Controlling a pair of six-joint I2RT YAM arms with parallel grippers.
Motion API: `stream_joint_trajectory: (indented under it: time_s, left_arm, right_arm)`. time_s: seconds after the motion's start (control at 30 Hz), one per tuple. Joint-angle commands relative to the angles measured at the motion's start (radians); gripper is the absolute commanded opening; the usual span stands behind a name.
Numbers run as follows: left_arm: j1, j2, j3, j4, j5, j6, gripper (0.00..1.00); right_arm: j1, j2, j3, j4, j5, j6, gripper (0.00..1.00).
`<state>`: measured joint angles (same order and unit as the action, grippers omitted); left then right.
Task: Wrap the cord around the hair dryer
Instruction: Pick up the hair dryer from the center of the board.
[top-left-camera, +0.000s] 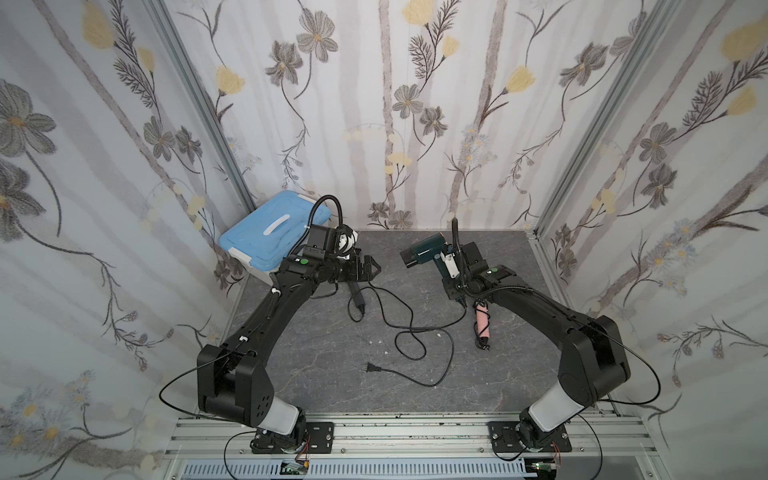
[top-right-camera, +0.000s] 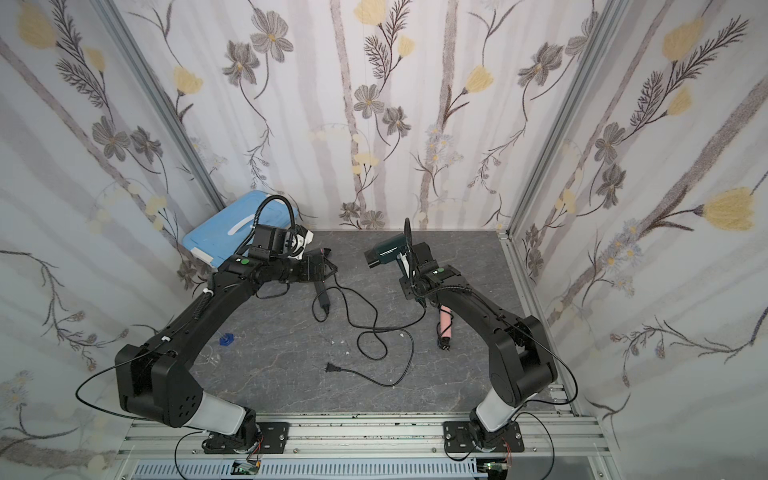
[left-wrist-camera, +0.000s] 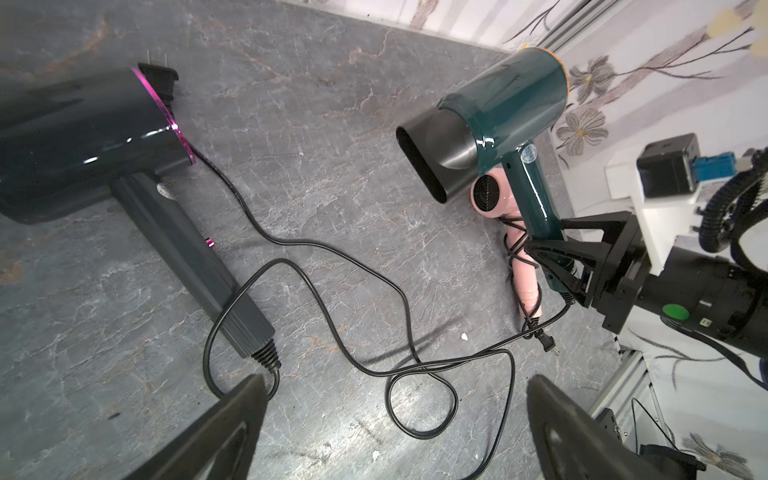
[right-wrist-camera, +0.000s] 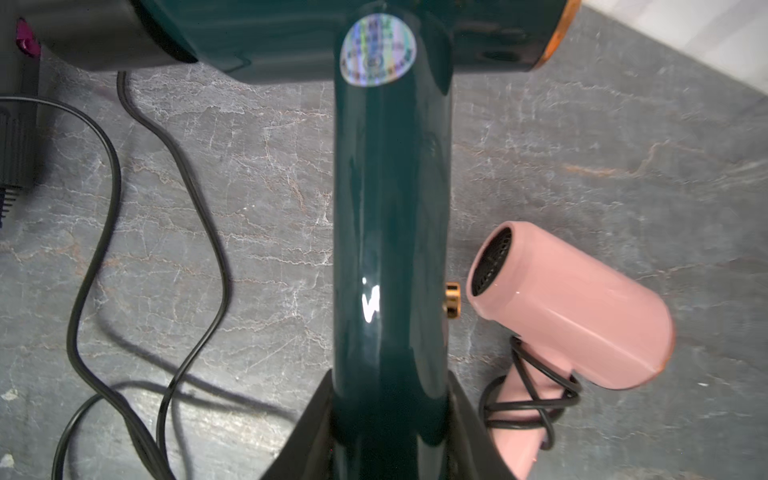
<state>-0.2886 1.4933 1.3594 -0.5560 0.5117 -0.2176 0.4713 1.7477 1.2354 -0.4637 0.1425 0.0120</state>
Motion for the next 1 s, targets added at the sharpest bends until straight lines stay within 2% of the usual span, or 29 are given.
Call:
stream_joint_trajectory:
  time_s: [0.0, 0.17, 0.4, 0.67, 0.97]
  left_arm:
    - [0.007, 0.0, 0.04, -0.032, 0.097, 0.061, 1.0]
    - [0.009, 0.011, 0.087, -0.084, 0.224, 0.145, 1.0]
    - [0.011, 0.006, 0.156, -0.136, 0.388, 0.285, 1.0]
    - [0.01, 0.003, 0.162, -0.21, 0.584, 0.448, 1.0]
    - [0.0, 0.026, 0.184, -0.234, 0.716, 0.475, 1.0]
  right_arm:
    - [0.014, -0.079, -0.038, 0.129, 0.049, -0.15, 0.0]
    - [0.059, -0.256, -0.155, 0.276, 0.06, -0.381, 0.0]
    - [0.078, -0.395, -0.211, 0.324, -0.102, -0.637, 0.0]
    - [0.138, -0.457, -0.218, 0.285, -0.187, -0.745, 0.0]
    - [0.18, -0.481, -0.213, 0.273, -0.215, -0.799, 0.0]
